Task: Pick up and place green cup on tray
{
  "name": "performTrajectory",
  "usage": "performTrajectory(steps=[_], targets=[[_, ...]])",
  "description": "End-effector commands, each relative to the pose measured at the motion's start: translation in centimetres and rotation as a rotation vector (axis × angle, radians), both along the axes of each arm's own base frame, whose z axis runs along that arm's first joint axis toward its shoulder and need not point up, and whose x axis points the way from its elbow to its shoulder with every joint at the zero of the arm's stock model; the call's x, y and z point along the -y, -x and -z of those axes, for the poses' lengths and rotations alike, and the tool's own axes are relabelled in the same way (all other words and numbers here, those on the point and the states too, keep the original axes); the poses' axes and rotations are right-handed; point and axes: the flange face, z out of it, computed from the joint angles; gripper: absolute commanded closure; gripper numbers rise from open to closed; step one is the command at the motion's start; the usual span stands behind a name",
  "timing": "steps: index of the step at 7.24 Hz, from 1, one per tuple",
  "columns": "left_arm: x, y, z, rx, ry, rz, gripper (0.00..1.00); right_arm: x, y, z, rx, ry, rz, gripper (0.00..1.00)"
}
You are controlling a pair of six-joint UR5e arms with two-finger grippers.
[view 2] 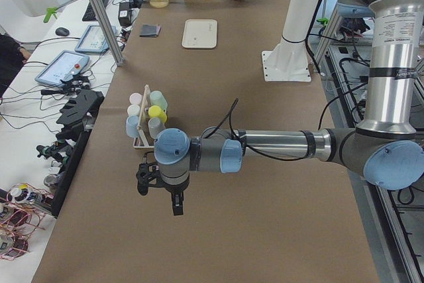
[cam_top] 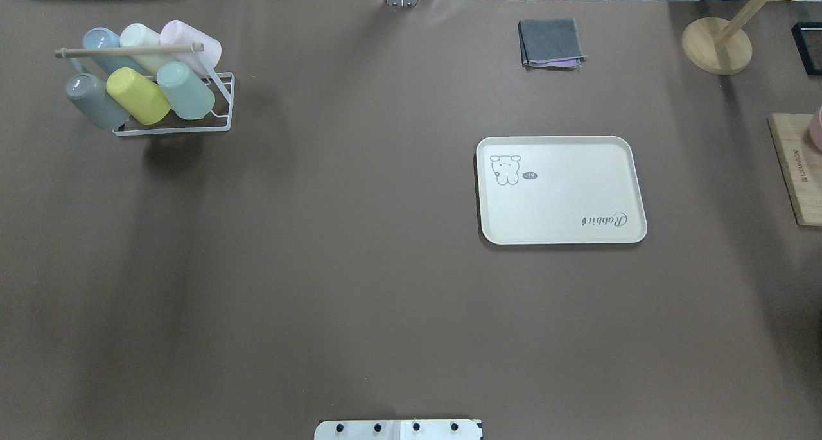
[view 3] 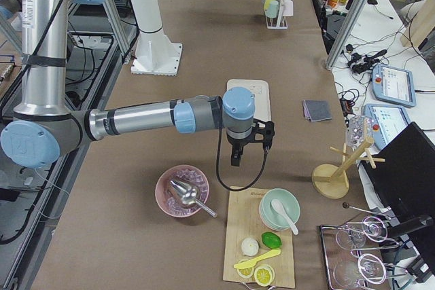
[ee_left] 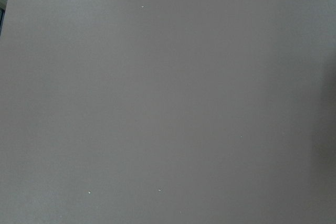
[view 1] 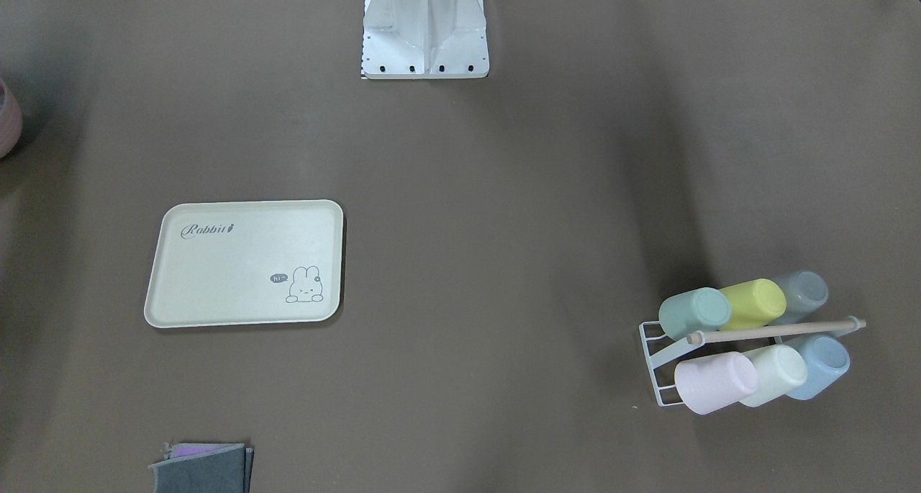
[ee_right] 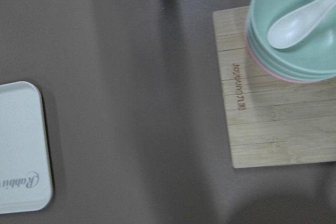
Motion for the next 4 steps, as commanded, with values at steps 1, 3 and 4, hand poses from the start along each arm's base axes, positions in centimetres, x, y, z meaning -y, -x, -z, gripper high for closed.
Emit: performTrajectory(steps=[1, 3, 4], targets=[[0.0, 0.0, 0.0, 0.0, 0.0, 0.0, 0.01, 3.8, 8.7, 4.9, -0.01, 0.032, 0.046, 0.01], [0.6, 0.1, 0.9, 0.001, -0.01, 0.002, 0.01, 5.4, 14.2, 3.2, 0.02, 0.022, 0.053, 0.01], [1.8, 0.2, 2.3, 0.001, 0.002, 0.003, 0.01, 5.1, 18.7, 1.7, 0.058, 0.033, 0.022, 0.01]])
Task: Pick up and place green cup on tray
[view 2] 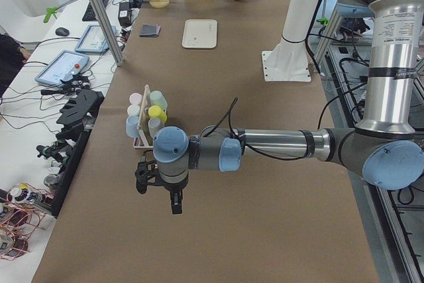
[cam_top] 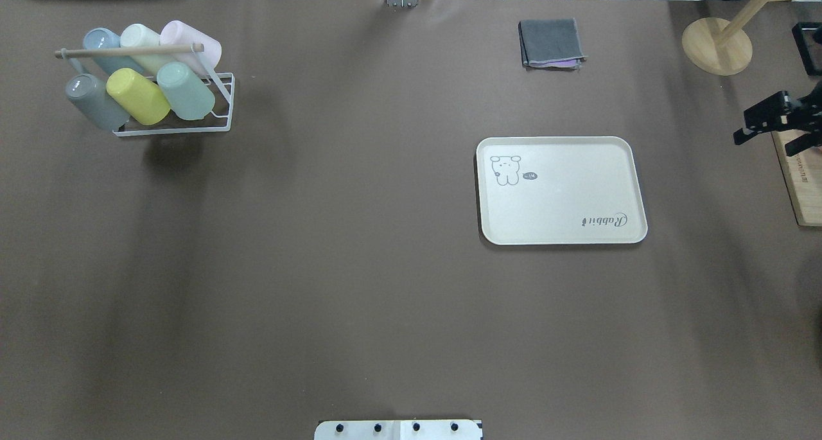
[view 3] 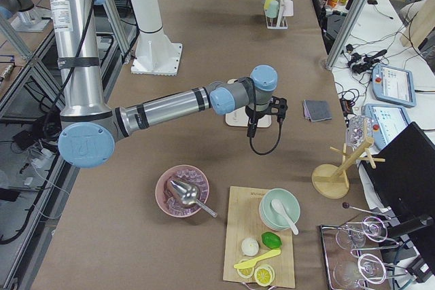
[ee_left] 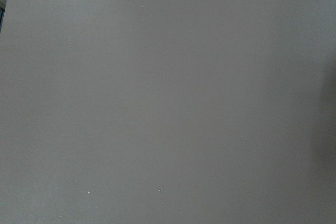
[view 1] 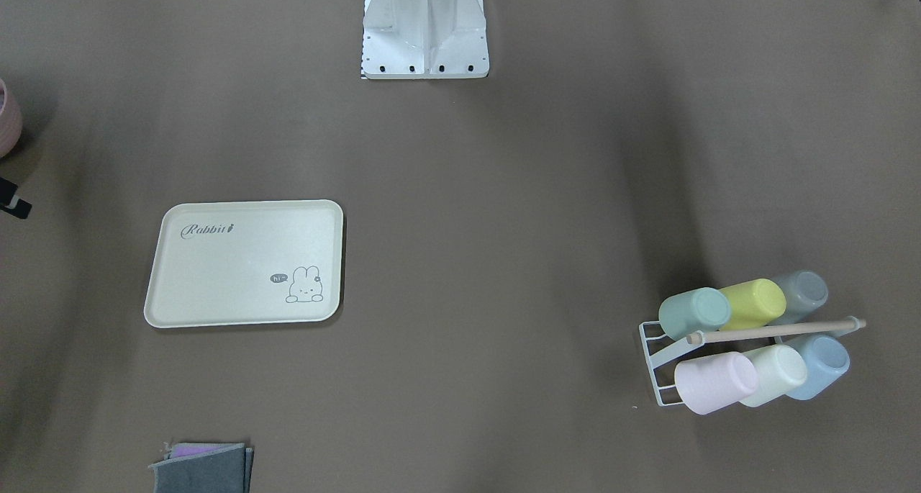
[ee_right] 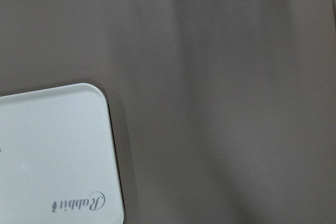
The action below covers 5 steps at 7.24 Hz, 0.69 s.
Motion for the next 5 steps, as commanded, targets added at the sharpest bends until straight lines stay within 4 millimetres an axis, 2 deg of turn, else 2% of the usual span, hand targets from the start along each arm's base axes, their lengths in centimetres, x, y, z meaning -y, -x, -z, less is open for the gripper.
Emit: performTrajectory(steps=[1, 2, 3, 4, 5], targets=[[2.9, 0.3, 4.2, 0.0, 0.029, 0.001, 0.01, -0.9, 8.8, -2.4, 0.046, -0.018, -0.055, 0.01], [4.3, 0.2, 8.1, 0.0, 0.036, -0.002, 0.01, -1.3, 11.6, -2.7, 0.058, -0.032, -0.036, 0.01], [5.4, -2.2, 12.2, -0.001, 0.059, -0.041, 0.01, 0.1, 13.3, -1.8, 0.047, -0.061, -0.043, 0.03], [7.2, -5.4, 17.1, -0.002, 0.107, 0.002, 0.01, 2.2, 15.5, -0.8, 0.051, -0.036, -0.057, 0.06], [8.1, -9.0, 20.7, -0.011, 0.138, 0.044, 0.01, 2.6, 16.8, -1.0, 0.043, -0.025, -0.054, 0.1]])
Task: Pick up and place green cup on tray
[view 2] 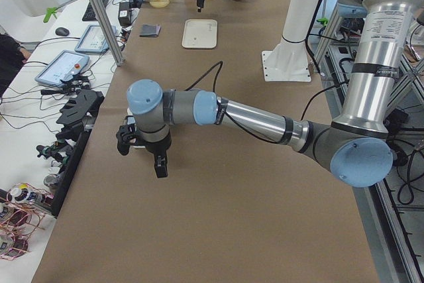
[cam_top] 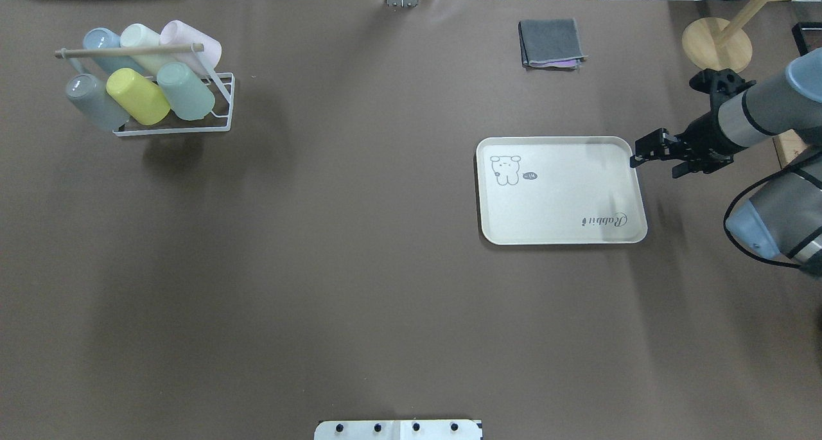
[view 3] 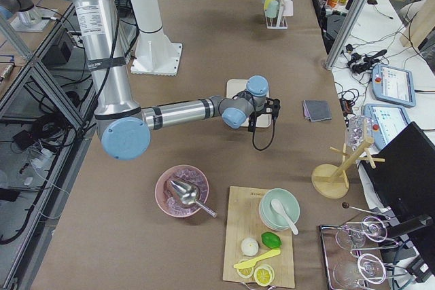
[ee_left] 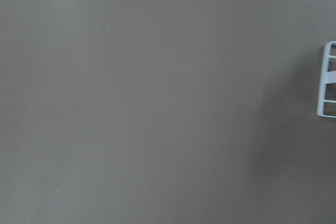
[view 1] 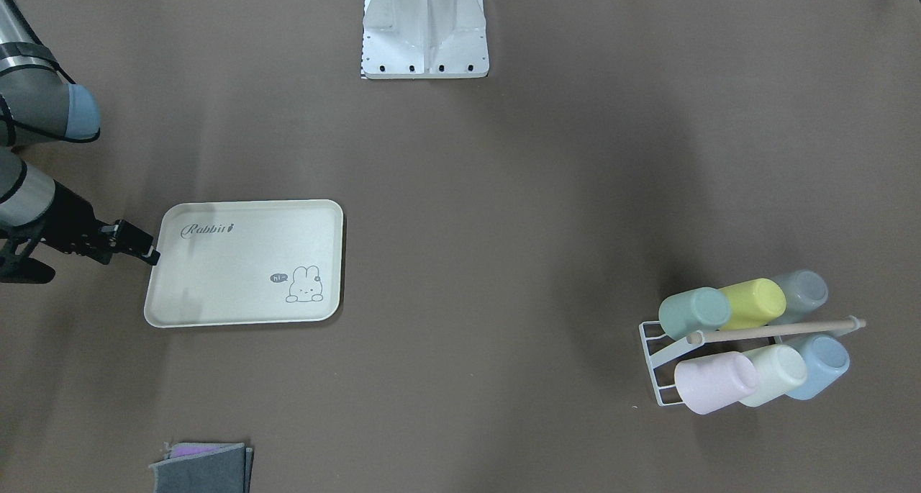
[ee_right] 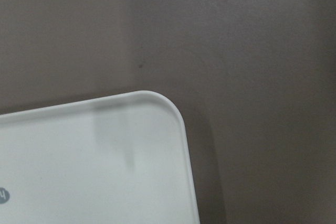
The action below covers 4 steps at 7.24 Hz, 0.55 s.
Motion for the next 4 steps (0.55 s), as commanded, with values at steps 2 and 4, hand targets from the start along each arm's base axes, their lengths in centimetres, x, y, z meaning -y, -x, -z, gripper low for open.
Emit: performTrajectory(steps=[2, 4], targets=[[0.0, -9.2, 11.3, -0.022, 0.028, 0.076, 0.01, 1.0, 2.1, -1.2, -0.021, 0.026, 0.005, 0.12], [-3.4, -14.9, 16.9, -0.058, -0.105, -0.041, 0.01, 0.8, 2.4, -3.4, -0.008, 0.007, 0.005, 0.13]])
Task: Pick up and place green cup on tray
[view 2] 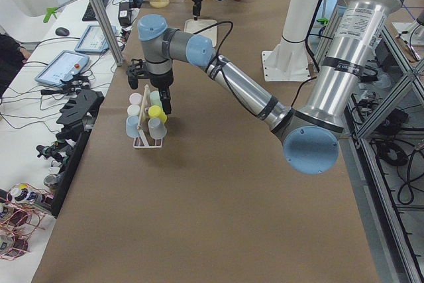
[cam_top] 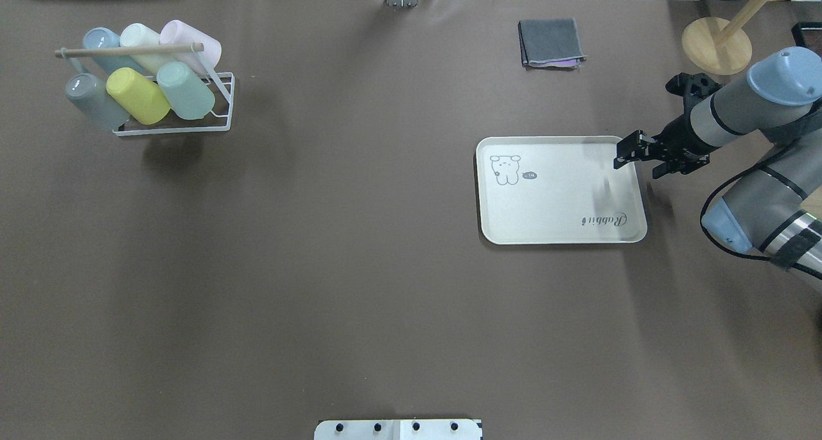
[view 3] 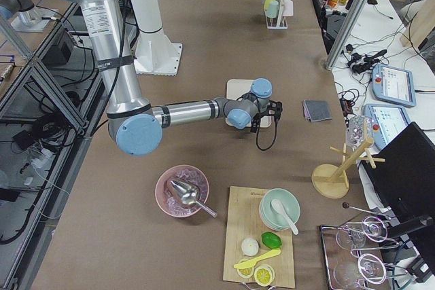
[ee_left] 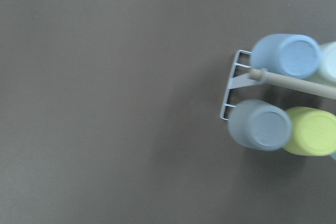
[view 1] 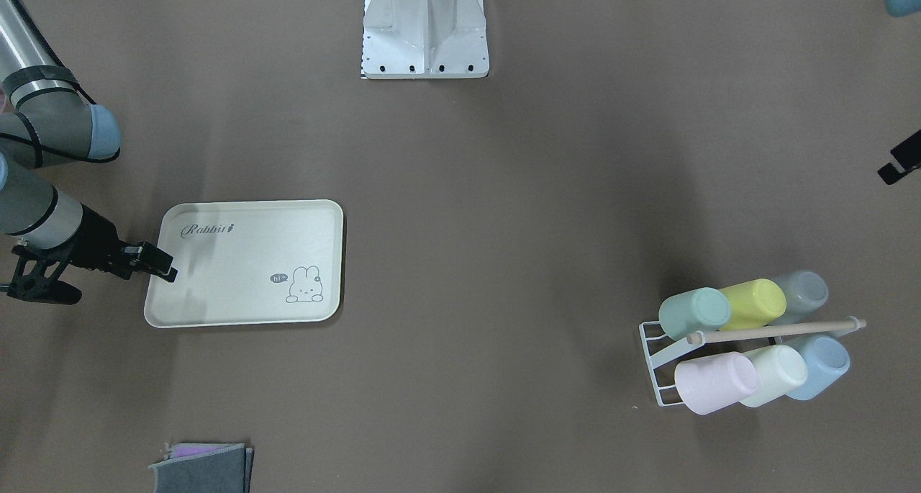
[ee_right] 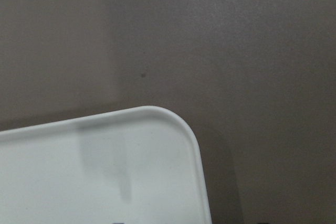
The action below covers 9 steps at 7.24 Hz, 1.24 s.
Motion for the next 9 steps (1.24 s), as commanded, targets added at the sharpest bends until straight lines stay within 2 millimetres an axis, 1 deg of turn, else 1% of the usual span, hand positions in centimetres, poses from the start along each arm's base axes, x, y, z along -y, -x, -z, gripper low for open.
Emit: performTrajectory(steps=[1, 2, 3, 4, 5, 6, 7, 8, 9], targets=[[-1.7, -8.7, 7.6, -0.042, -0.183, -0.152, 0.01, -0.3, 0.8, -1.4, 0.023, -0.022, 0.001, 0.26], [-1.4, -10.8, 11.9, 0.026, -0.314, -0.153, 0.01, -0.3, 1.0, -0.6, 0.035, -0.031, 0.007, 0.43], [-3.0, -14.3, 12.8, 0.153, -0.414, -0.16, 0.01, -0.2, 1.0, -0.3, 0.038, -0.03, 0.009, 0.54], [-4.4, -16.4, 13.3, 0.237, -0.487, -0.16, 0.01, -0.3, 1.1, -0.1, 0.041, -0.028, 0.014, 0.65], [-4.9, -17.2, 13.4, 0.235, -0.531, -0.209, 0.01, -0.3, 1.0, 0.0, 0.044, -0.026, 0.016, 0.74], [-5.9, -19.0, 13.2, 0.268, -0.737, -0.437, 0.01, -0.3, 1.0, 0.0, 0.046, -0.028, 0.016, 0.83], [-5.5, -19.1, 12.5, 0.343, -0.904, -0.616, 0.01, -0.4, 0.9, -0.1, 0.045, -0.027, 0.016, 0.95], [-5.8, -20.3, 11.3, 0.467, -0.969, -0.694, 0.01, -0.3, 1.0, -0.1, 0.046, -0.028, 0.018, 1.0], [-7.8, -24.9, 10.9, 0.591, -1.049, -0.792, 0.01, -0.4, 1.2, 0.4, 0.057, -0.027, 0.028, 1.0]])
